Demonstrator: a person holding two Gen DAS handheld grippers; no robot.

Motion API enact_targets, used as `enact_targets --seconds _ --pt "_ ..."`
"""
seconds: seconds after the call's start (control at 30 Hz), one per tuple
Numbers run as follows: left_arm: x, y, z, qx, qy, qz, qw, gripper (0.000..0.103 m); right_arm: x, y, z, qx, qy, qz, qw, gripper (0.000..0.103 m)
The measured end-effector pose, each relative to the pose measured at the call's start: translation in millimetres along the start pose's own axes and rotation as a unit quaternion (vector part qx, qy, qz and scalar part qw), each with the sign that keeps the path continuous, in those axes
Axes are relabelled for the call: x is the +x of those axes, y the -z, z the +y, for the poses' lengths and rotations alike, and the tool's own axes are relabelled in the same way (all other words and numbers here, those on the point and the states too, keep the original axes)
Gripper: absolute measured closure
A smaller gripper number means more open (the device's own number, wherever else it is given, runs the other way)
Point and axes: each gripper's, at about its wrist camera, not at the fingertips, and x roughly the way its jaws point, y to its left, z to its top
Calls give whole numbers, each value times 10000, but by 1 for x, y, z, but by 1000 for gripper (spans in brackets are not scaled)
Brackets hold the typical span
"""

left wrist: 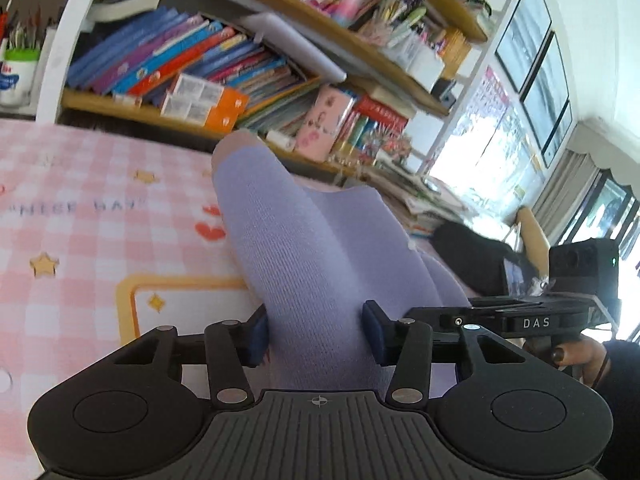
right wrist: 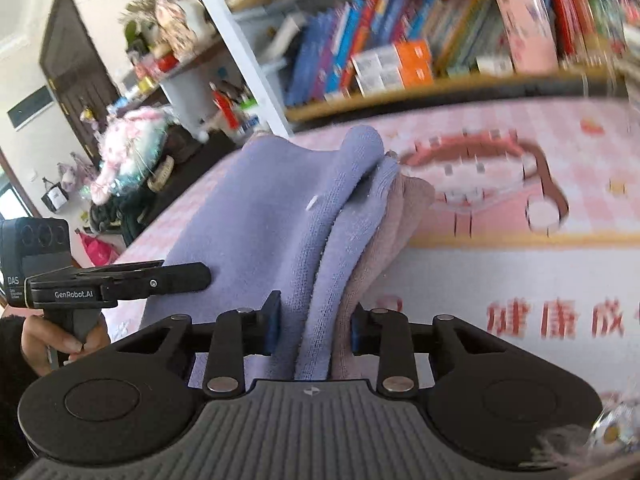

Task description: Fold clothes

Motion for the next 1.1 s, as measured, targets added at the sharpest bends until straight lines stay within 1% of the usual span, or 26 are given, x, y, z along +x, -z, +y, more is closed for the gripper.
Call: enact_targets --seconds 0.1,0.3,0.43,0.6,0.8,1.1 --pt "6 -18 8 -31 -13 -99 9999 56 7 -16 -3 41 -17 -128 9999 74" --pt "31 -58 45 -358 -11 -244 9991 58 41 -59 -21 242 -55 -252 9994 74" --pt "56 -86 72 -376 -107 -253 9989 58 71 -89 -35 315 -66 -232 9992 74" --pt "86 -115 111 -570 -161 -242 9979 59 115 -131 -53 291 -17 -219 9993 74" --pt "120 -134 148 -745 -259 -235 9966 59 162 -166 -77 317 28 -127 9994 74" --pt "158 -151 188 -904 -507 -204 9944 59 216 -192 -101 402 200 -30 9990 74"
